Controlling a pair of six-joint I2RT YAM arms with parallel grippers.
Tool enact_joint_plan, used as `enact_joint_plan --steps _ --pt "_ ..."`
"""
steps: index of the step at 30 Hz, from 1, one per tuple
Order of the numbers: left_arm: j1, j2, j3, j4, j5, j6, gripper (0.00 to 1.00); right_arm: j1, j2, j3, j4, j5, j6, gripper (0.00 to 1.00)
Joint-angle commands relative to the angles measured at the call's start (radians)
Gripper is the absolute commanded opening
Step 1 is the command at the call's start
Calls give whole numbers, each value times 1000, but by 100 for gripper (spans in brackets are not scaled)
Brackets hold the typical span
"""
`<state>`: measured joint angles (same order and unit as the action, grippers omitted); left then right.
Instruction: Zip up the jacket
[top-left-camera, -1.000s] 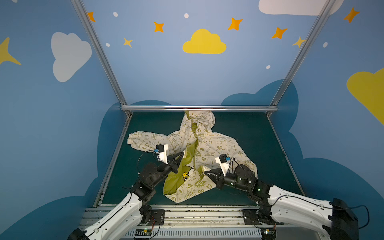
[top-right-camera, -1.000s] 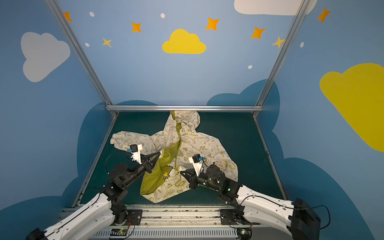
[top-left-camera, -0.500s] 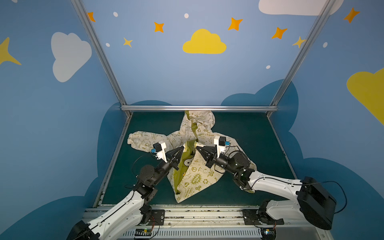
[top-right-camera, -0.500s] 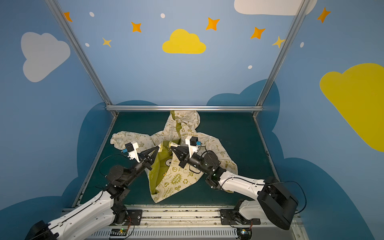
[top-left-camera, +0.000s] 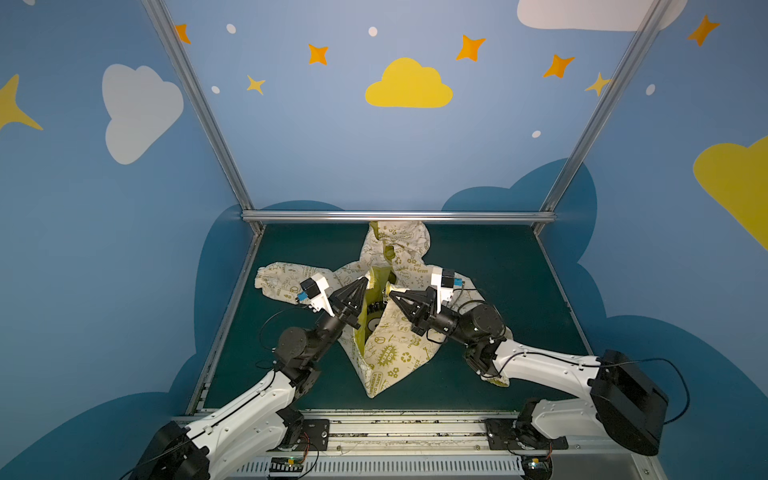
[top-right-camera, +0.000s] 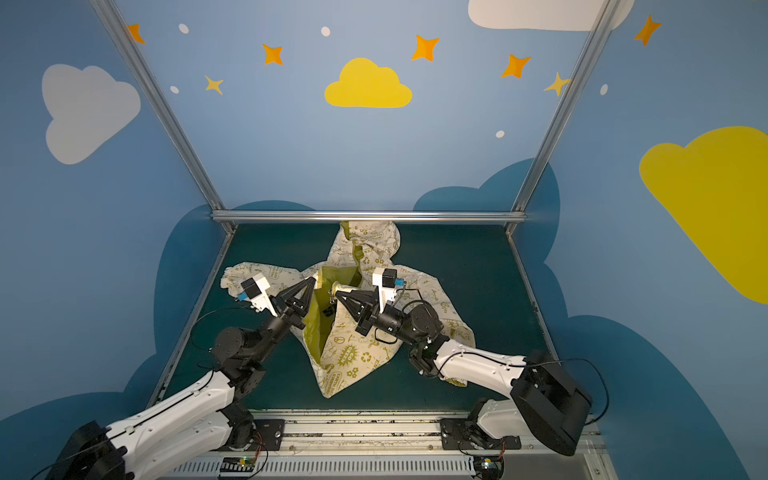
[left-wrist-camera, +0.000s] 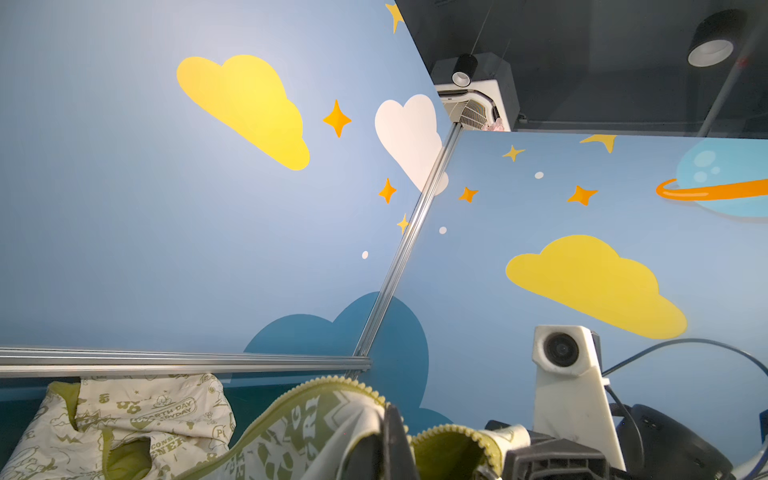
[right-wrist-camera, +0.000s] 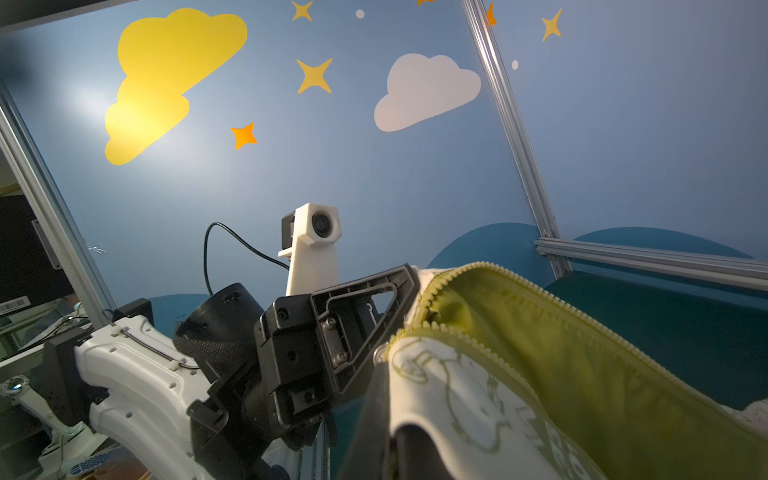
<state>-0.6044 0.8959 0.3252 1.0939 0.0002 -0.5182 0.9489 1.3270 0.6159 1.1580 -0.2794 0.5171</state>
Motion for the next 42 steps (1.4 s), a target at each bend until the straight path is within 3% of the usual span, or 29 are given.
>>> enact_joint_plan --steps 1,12,25,42 --pt "-8 -12 30 75 -8 27 3 12 11 41 73 -32 30 0" --pt "-55 -84 45 77 -11 210 3 68 91 154 132 -58 49 0" --pt "-55 -90 56 128 -25 191 3 73 53 154 37 -13 -87 0" --pt "-54 -98 91 162 -35 143 3 30 89 197 195 -95 80 0"
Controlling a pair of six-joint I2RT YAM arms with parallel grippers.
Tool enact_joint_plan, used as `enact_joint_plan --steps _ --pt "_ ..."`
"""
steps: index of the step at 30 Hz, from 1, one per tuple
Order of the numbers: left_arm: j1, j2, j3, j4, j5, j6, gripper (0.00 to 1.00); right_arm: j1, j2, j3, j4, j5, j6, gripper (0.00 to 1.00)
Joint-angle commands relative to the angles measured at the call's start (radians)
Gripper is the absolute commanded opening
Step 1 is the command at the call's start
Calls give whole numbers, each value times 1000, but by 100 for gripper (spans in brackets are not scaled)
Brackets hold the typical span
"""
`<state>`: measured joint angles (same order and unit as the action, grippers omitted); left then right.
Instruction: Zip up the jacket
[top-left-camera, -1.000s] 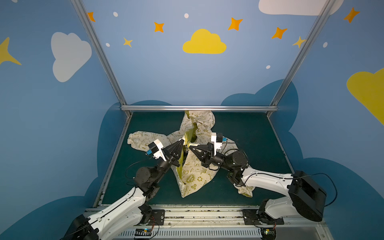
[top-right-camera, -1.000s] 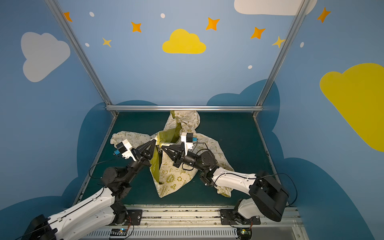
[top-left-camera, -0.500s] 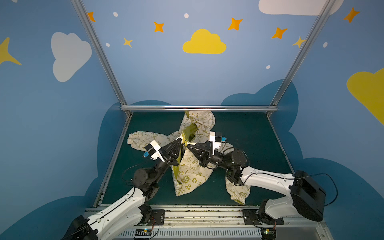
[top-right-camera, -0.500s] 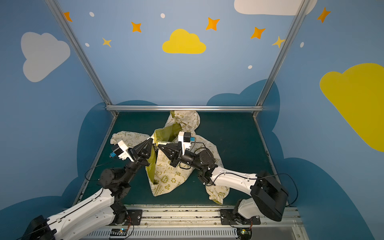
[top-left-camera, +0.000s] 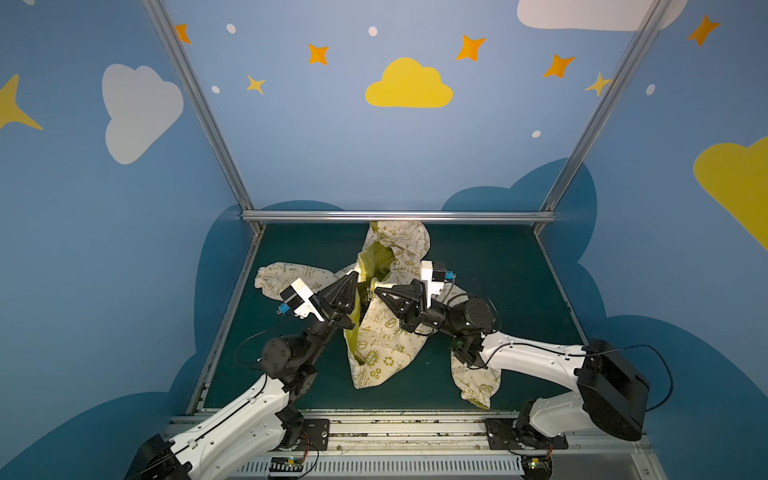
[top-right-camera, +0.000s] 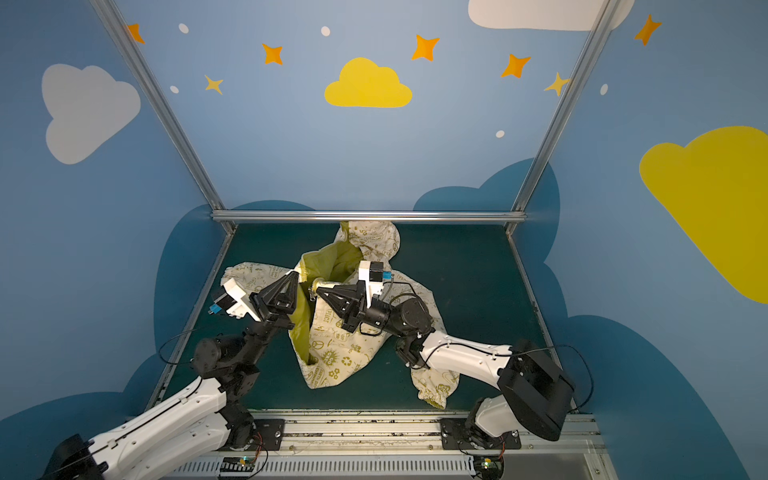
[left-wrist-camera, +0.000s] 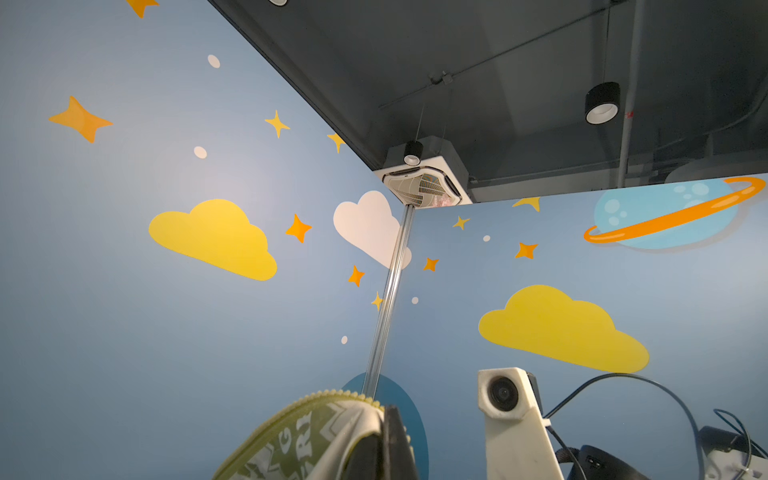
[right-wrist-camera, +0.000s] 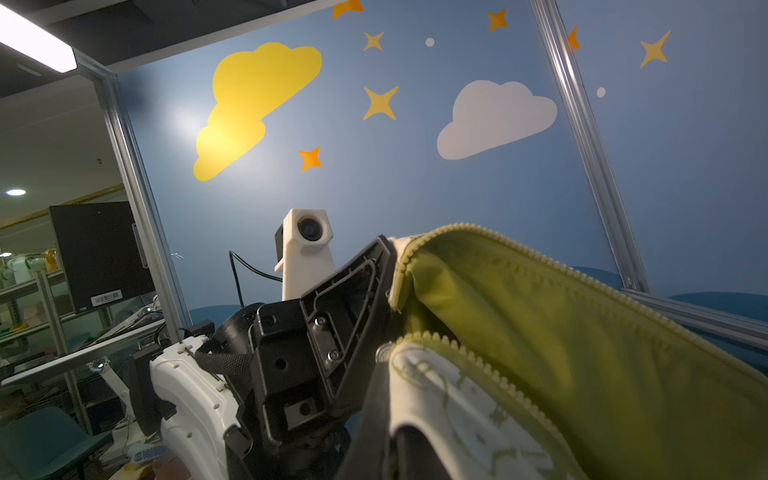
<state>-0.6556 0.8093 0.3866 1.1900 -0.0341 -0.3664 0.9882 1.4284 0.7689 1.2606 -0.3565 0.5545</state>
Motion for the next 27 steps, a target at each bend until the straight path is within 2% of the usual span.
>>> enact_joint_plan --steps 1,12,27 --pt "-3 -12 33 69 4 -6 3 -14 -13 51 103 -27 55 0" --pt "-3 -5 55 77 24 12 3 -32 11 94 148 -51 148 0" --pt "-4 42 58 154 45 38 3 -27 43 110 148 -38 157 0"
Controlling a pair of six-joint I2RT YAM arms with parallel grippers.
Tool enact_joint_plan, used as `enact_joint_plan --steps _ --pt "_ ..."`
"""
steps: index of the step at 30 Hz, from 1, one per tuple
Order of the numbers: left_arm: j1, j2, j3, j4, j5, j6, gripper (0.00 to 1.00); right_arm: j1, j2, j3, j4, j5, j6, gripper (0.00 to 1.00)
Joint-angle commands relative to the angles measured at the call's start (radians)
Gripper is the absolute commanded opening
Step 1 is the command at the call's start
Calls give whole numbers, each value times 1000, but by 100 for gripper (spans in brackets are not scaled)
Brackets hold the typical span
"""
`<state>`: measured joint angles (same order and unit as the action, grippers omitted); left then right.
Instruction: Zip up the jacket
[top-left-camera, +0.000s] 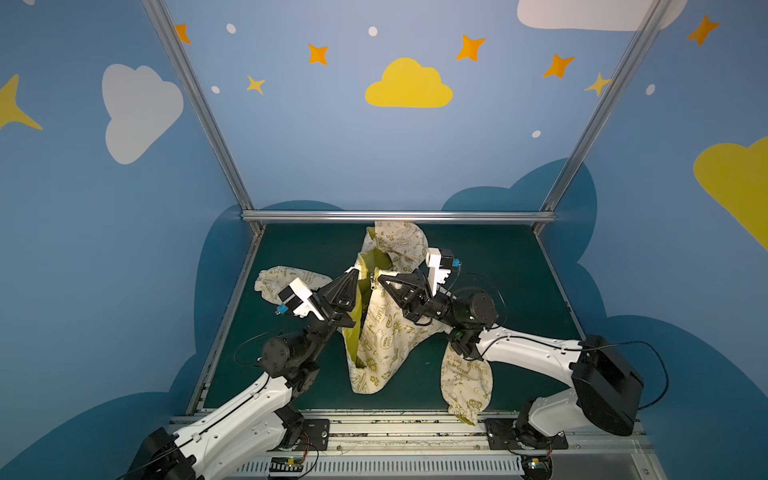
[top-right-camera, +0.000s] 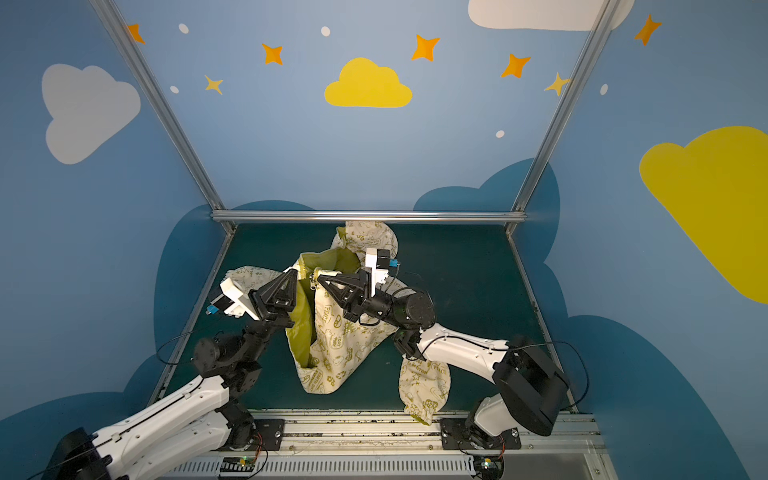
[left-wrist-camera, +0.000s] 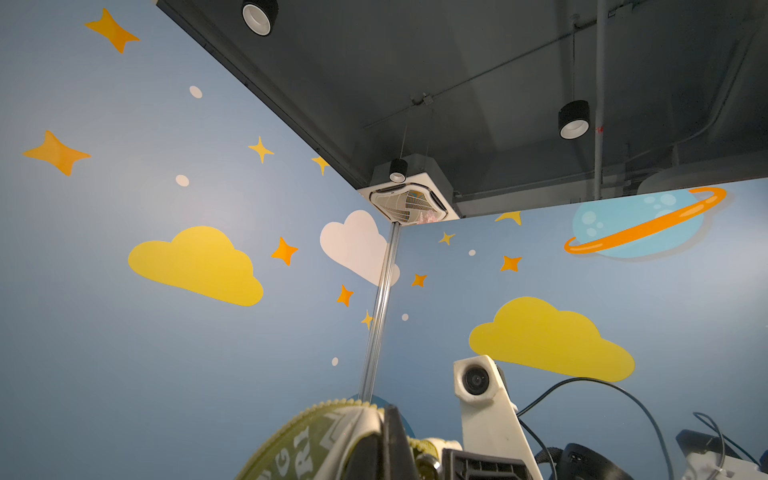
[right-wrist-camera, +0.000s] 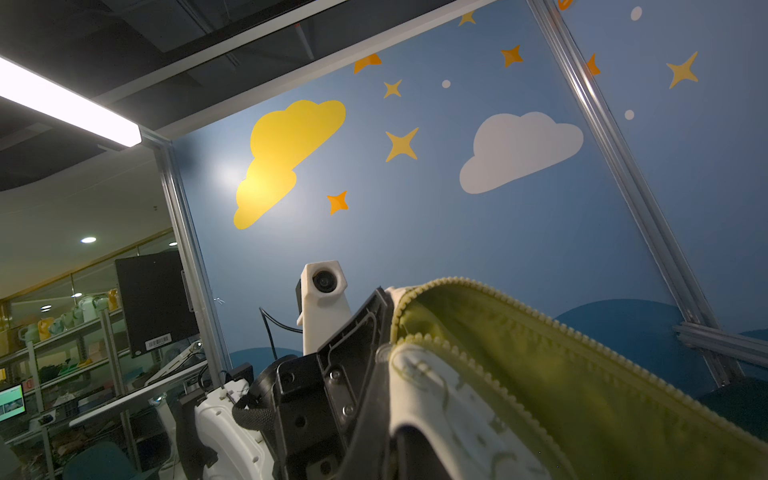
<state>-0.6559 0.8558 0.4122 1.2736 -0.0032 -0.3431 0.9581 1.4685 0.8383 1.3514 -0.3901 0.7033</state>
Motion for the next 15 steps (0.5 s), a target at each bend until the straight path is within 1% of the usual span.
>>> enact_joint_plan --steps 1,10,15 --pt "-4 -4 33 70 15 15 3 4 4 42 57 -6 10 0" --pt "-4 12 31 87 10 9 3 5 6 42 51 -4 15 0" --pt "-4 16 32 88 8 14 3 10 5 59 27 -21 14 0"
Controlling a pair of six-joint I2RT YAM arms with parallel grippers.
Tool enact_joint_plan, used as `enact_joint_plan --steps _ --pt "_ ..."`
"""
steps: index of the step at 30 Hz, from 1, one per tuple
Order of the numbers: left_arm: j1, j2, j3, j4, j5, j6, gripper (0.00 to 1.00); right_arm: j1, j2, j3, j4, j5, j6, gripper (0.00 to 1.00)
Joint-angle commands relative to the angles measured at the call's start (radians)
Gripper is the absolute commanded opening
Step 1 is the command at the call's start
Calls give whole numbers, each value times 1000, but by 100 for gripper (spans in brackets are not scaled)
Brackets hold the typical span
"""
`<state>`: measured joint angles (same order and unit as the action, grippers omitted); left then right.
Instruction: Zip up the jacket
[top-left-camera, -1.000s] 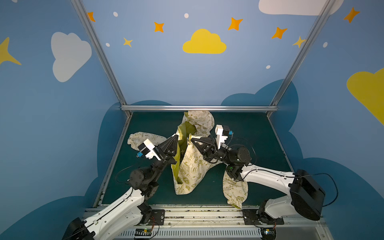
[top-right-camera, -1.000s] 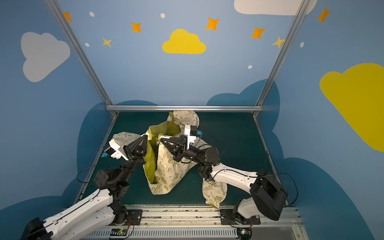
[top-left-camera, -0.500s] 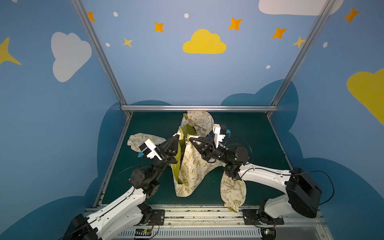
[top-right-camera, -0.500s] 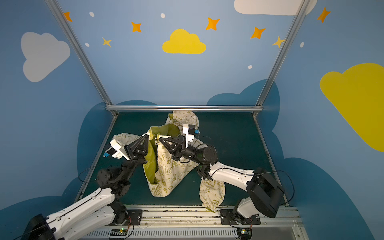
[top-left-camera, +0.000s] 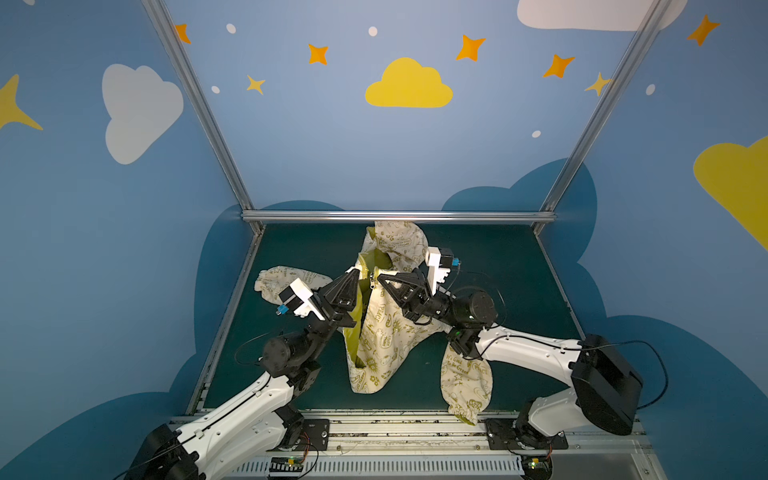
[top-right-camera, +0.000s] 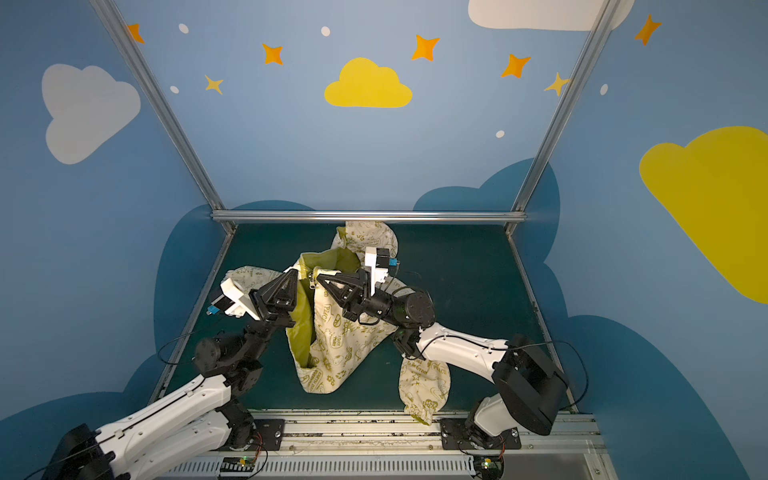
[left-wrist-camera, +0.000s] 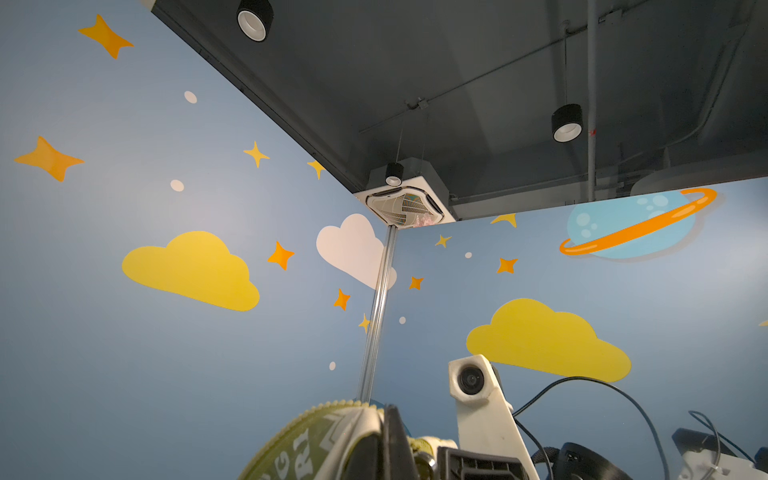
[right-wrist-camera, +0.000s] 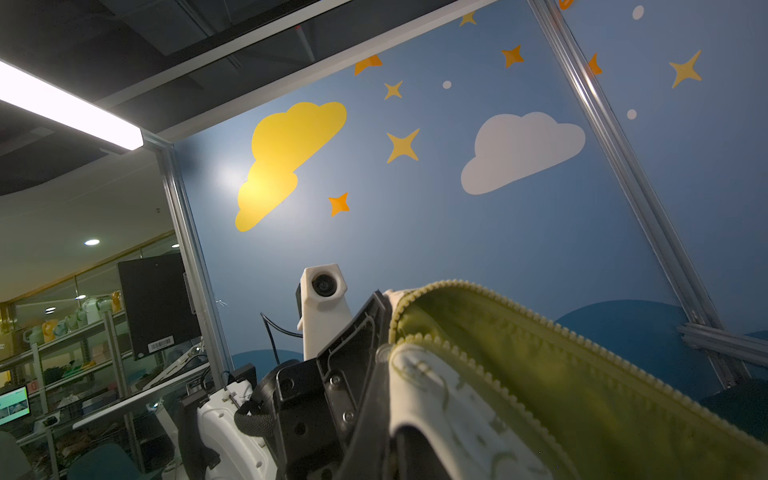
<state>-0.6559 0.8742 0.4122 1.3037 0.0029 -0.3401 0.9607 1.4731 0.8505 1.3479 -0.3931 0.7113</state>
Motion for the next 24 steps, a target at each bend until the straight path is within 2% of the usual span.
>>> enact_joint_plan --steps 1,24 --pt "-4 -3 32 58 2 9 3 7 0 47 31 -14 4 0" --pt "-4 18 36 84 -3 -6 3 14 7 45 26 -6 -1 0"
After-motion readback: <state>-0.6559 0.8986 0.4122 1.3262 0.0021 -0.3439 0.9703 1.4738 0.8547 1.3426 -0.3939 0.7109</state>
